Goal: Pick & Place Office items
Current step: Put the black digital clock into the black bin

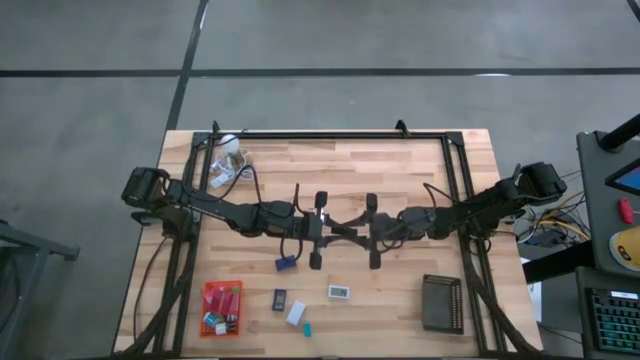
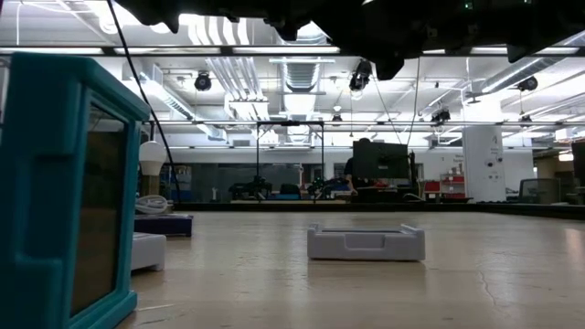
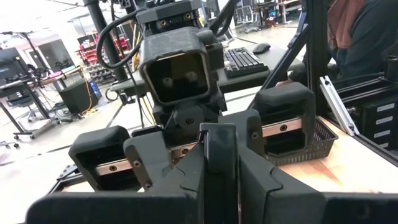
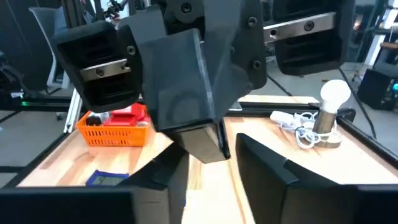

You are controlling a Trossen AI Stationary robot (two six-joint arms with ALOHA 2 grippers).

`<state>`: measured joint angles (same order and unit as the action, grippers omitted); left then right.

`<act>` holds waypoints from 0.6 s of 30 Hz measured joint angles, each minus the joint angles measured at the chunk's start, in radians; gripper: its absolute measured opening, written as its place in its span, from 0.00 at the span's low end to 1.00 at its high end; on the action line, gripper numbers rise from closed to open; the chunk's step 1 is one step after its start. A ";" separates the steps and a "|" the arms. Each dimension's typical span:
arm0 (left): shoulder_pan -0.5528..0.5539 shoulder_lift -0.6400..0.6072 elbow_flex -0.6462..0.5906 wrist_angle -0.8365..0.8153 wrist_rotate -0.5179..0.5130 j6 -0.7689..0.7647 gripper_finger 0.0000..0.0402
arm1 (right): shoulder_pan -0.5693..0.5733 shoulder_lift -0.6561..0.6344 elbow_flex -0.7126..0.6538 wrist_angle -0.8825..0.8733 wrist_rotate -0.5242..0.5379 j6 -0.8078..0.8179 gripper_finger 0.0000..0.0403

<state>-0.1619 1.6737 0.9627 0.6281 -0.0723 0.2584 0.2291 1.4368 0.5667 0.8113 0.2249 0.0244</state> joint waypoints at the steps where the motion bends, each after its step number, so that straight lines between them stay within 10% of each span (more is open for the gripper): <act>1: 0.000 0.000 0.000 0.000 0.000 0.000 0.15 | 0.000 0.000 0.000 0.001 0.000 -0.011 0.29; 18: 0.000 0.000 -0.002 0.000 -0.006 -0.012 0.15 | 0.000 0.000 0.000 -0.003 0.004 -0.100 0.12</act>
<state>-0.1619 1.6737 0.9611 0.6277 -0.0784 0.2462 0.2291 1.4364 0.5667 0.8082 0.2286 -0.0753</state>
